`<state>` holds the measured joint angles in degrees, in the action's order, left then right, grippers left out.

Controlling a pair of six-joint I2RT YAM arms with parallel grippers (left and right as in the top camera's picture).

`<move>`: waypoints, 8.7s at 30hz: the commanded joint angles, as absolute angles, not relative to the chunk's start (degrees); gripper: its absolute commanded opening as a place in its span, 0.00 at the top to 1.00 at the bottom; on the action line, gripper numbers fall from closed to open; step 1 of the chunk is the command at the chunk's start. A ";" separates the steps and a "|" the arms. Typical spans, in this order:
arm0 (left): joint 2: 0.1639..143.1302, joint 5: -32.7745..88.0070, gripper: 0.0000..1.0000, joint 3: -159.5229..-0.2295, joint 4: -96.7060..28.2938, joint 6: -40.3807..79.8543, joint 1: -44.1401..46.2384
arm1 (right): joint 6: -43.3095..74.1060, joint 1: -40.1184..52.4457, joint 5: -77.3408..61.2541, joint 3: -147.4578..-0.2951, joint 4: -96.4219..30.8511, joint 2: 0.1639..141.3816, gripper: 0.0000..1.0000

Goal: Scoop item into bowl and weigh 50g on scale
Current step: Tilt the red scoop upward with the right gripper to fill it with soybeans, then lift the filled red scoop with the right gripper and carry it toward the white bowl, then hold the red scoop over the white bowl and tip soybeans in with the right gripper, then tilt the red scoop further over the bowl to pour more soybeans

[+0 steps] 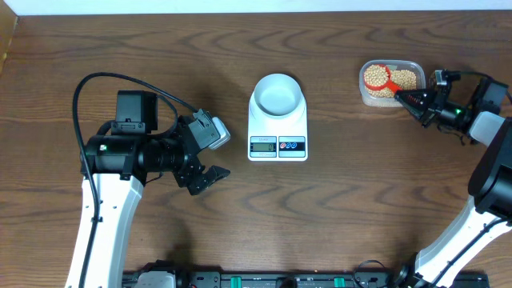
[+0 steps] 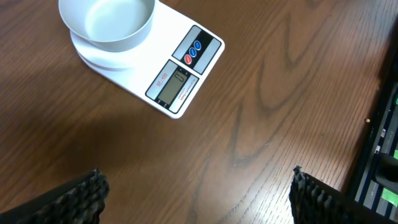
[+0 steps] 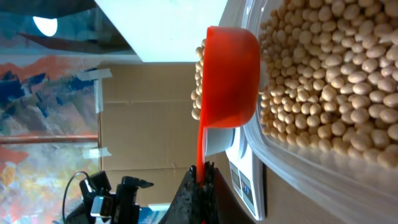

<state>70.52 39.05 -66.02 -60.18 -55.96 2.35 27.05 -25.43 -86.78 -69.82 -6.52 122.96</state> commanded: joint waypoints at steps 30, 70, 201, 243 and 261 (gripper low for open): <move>70.85 39.20 0.05 -67.05 -60.38 -56.75 2.15 | 31.42 -25.06 -89.36 -69.80 -4.47 123.59 0.99; 70.85 39.20 0.05 -67.05 -60.38 -56.75 2.15 | 42.24 -24.23 -89.36 -69.80 7.53 123.00 0.99; 71.05 39.20 0.05 -66.94 -60.34 -56.75 2.15 | 39.51 1.19 -86.94 -69.67 34.96 123.02 0.99; 71.05 39.20 0.05 -66.94 -60.34 -56.75 2.15 | 33.36 1.54 -83.92 -69.63 31.88 123.02 0.99; 71.05 39.20 0.05 -66.94 -60.34 -56.75 2.15 | 22.61 1.76 -82.61 -69.63 26.68 123.02 0.99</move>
<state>70.76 39.05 -66.02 -60.14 -55.96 2.35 27.40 1.43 -82.43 -69.56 28.03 122.96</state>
